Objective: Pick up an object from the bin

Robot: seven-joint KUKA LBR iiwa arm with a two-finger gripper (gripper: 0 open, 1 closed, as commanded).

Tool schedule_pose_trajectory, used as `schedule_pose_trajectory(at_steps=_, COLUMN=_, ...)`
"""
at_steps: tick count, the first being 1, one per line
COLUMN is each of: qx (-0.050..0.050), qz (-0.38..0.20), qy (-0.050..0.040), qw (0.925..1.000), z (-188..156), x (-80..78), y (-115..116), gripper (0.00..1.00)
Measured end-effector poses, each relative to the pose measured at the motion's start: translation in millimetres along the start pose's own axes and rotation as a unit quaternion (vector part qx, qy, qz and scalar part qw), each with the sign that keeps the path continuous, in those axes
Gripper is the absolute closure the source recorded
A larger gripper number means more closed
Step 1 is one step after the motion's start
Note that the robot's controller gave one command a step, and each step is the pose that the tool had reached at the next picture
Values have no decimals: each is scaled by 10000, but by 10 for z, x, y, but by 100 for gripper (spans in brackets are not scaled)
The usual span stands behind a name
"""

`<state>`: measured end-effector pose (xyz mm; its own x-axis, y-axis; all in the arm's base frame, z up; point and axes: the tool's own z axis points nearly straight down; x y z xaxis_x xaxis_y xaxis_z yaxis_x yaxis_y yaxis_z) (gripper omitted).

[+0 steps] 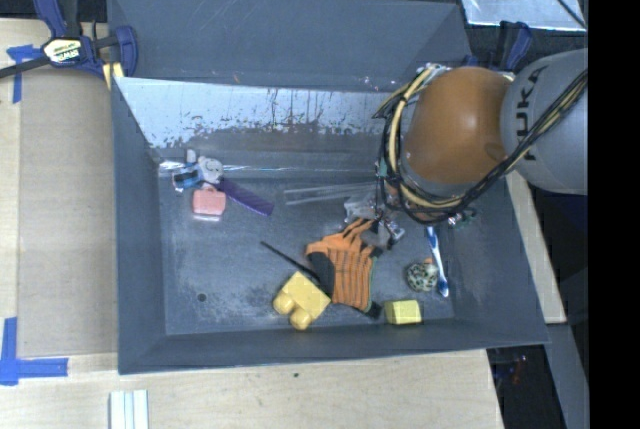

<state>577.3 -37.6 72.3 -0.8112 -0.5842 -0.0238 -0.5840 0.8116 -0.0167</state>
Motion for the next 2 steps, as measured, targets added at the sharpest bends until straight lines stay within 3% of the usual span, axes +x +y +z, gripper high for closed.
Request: schedule_pose_trajectory(at_steps=2, qx=2, qz=6, qy=-4, qw=10000, z=-43, x=1, y=1, gripper=100)
